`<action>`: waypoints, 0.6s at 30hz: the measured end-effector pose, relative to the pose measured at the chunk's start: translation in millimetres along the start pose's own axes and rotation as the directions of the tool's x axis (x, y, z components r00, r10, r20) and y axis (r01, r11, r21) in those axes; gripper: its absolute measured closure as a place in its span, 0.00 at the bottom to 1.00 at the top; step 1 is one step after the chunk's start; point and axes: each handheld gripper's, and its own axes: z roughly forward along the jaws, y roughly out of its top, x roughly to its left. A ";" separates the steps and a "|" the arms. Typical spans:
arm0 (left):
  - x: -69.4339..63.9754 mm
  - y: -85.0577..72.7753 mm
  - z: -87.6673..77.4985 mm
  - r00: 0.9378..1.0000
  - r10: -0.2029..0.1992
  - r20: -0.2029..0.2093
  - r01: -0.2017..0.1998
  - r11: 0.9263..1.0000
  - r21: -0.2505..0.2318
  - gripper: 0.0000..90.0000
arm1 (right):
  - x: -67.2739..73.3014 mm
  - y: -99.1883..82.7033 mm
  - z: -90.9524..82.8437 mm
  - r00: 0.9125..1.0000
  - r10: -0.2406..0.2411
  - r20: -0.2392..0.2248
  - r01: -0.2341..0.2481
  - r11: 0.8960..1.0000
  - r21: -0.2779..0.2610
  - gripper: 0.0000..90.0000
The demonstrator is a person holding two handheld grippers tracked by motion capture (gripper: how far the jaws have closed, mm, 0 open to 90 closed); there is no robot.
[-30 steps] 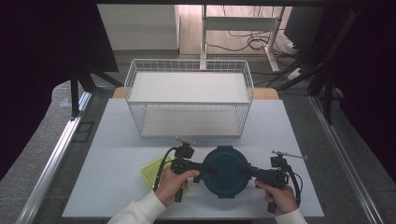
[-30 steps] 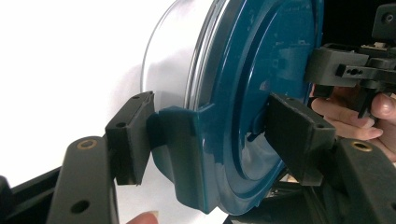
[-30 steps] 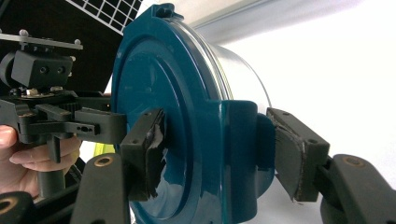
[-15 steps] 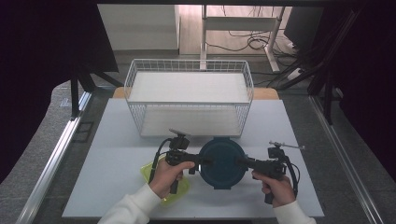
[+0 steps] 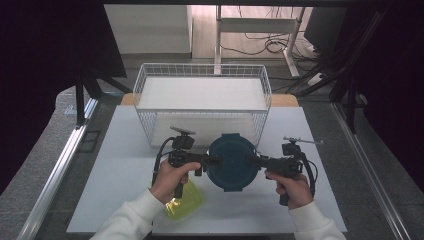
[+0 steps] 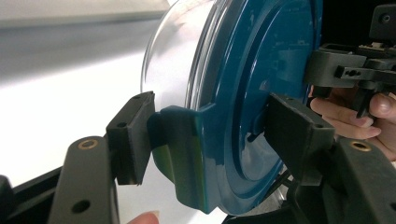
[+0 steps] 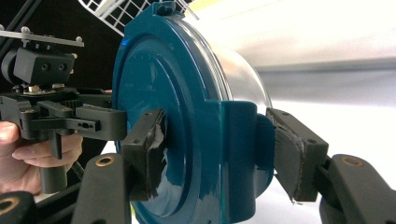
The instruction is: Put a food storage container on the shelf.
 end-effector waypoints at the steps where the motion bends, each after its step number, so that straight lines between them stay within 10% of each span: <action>1: 0.0 0.0 0.0 1.000 0.000 0.000 0.000 1.000 0.000 0.39 | 1.5 2.1 1.0 1.000 -0.002 -0.004 0.002 1.000 0.002 0.44; 18: 8.0 33.4 -49.9 1.000 -0.007 -0.019 0.005 0.997 -0.073 0.39 | 36.4 50.0 25.7 0.999 -0.040 -0.035 0.041 0.999 0.009 0.44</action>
